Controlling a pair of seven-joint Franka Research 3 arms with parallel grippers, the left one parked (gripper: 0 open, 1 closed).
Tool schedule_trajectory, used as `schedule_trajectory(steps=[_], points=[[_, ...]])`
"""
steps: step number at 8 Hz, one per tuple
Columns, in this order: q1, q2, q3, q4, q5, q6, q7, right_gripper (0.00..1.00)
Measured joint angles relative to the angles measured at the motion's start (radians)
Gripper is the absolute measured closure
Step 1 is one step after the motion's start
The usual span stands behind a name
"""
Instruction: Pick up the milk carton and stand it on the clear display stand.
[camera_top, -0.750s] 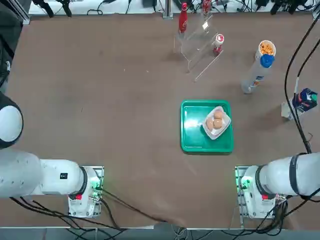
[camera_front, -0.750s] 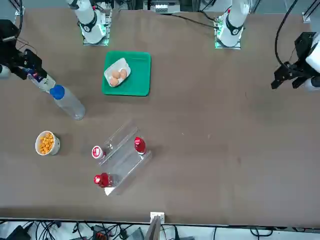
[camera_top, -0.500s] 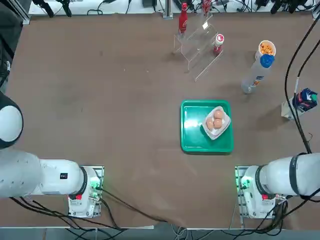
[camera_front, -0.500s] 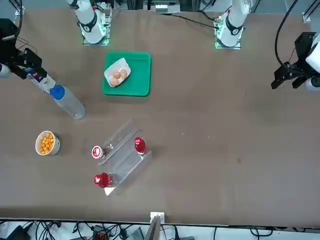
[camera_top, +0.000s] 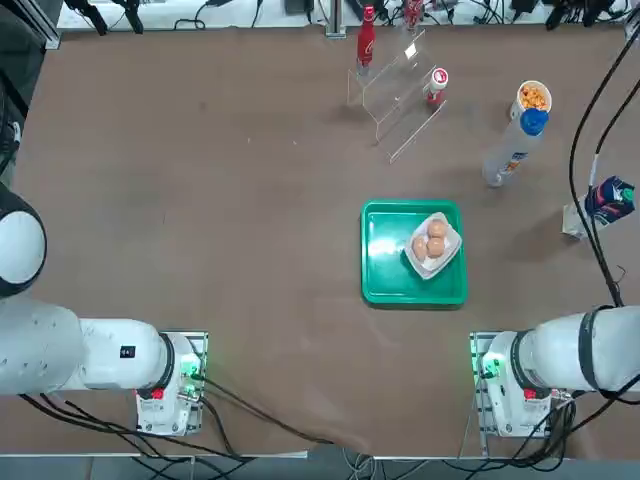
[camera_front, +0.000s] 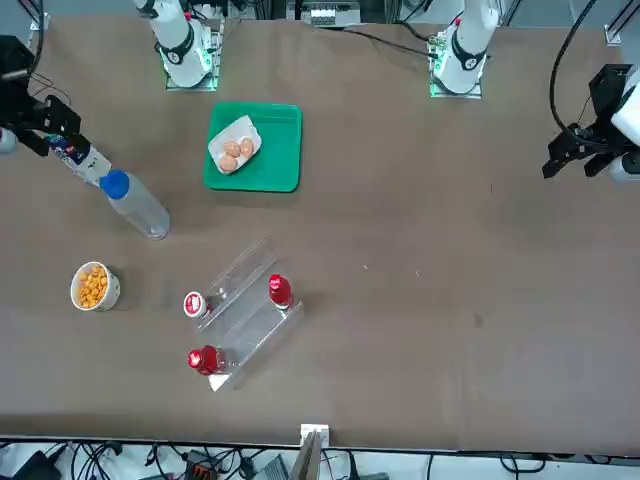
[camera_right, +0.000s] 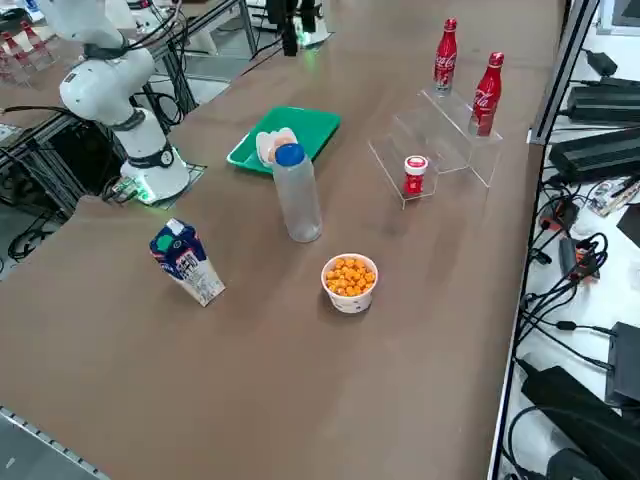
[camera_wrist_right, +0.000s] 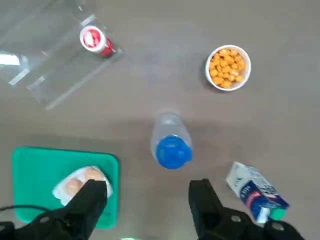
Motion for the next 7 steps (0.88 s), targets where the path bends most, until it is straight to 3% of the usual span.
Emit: schedule_trajectory(steps=[2,7], points=[[-0.061,0.014,-0.003,-0.039,-0.02,0.011,-0.149,0.0],[-0.335,-0.004,-0.011,-0.327,-0.026,0.238,-0.806,0.0]])
